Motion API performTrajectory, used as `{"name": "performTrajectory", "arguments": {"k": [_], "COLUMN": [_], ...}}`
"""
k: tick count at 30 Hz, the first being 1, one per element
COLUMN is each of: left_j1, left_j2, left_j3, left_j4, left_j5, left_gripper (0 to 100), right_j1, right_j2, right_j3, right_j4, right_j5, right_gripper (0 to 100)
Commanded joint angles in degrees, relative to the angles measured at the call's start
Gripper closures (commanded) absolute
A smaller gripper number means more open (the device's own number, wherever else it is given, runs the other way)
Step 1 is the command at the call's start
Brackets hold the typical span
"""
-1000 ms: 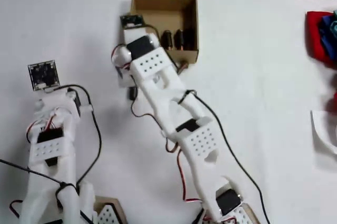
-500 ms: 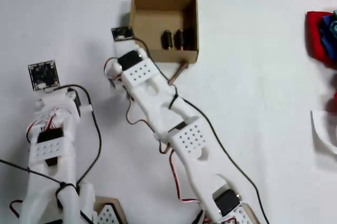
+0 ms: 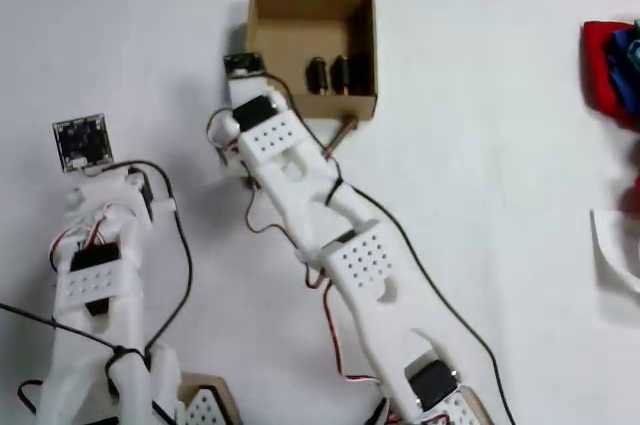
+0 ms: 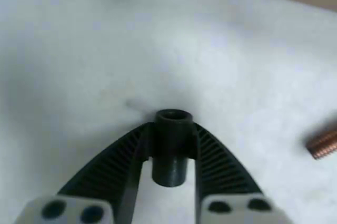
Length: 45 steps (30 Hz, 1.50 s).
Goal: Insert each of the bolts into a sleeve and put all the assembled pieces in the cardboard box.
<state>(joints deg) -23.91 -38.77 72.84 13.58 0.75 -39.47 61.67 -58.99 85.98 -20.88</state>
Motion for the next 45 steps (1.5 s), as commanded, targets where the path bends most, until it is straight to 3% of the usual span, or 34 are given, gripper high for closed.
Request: {"name": "performTrajectory", "arguments": {"k": [1, 5, 11, 14, 18, 22, 28, 31, 39, 42, 45], "left_j1": [-0.35, -0.35, -0.35, -0.35, -0.35, -0.35, 3.6, 7.82, 15.65, 19.78, 25.14], "left_j2": [-0.26, -0.26, -0.26, -0.26, -0.26, -0.26, -0.09, 0.0, 7.3, 17.58, 30.24], "left_j3": [-2.77, -2.77, -2.77, -2.77, -2.77, -2.68, -2.86, -3.82, -17.45, -30.55, -48.04], "left_j4": [-0.18, -0.26, -0.26, -0.26, -0.26, -0.26, 2.2, 4.4, 19.16, 28.84, 40.88], "left_j5": [0.53, 0.53, 0.44, 0.44, 0.44, 0.44, 0.18, -3.52, -5.27, -7.82, -9.93], "left_gripper": [88, 88, 88, 88, 88, 88, 88, 88, 88, 88, 88], "right_j1": [0.22, 0.22, 0.13, 0.22, 0.92, 2.95, 7.16, 10.86, 25.19, 30.81, 36.0], "right_j2": [-0.22, 0.13, 0.22, 0.31, 0.31, -0.22, -1.54, -5.76, -28.88, -40.04, -52.88], "right_j3": [0.09, 0.09, 0.62, 0.7, 0.35, 0.09, -9.14, -16.53, -16.44, -7.38, 11.52], "right_j4": [1.54, 1.54, 4.62, 5.32, 4.79, 4.79, 12.0, 15.6, 15.52, 15.52, 15.52], "right_j5": [0.09, 0.18, 0.18, 0.18, 0.18, 0.62, 12.84, 17.05, 17.67, 17.67, 17.67], "right_gripper": [98.1, 95.5, 79.4, 83.3, 99.1, 98.0, 97.8, 97.8, 97.8, 97.8, 97.8]}}
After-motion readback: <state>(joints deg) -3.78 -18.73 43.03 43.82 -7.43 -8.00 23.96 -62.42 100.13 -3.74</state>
